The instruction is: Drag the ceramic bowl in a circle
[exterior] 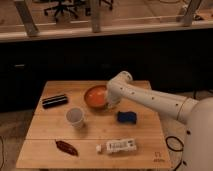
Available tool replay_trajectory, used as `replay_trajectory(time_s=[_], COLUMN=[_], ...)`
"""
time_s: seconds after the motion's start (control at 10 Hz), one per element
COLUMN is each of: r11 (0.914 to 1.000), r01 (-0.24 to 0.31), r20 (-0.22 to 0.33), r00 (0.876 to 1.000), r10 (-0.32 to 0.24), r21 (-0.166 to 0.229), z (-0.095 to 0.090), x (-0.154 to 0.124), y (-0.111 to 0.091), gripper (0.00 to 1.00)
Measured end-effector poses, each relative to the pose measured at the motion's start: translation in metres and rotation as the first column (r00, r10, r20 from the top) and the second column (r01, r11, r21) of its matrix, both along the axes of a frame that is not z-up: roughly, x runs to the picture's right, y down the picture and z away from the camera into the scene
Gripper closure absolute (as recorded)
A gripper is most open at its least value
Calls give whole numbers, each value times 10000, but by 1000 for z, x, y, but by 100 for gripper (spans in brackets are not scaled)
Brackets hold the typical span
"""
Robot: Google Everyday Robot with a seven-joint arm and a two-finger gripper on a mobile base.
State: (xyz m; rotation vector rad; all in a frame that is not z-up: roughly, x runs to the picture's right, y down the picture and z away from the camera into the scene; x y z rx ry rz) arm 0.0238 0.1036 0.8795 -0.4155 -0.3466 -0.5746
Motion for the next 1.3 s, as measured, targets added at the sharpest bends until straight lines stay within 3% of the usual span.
replay_trajectory(time_s=[1.3], r11=[9993], r01=[333], r20=[129], r00=[9994], r10=[-335], r21=[166], z=[4], x=[16], y=[-8], gripper=[100])
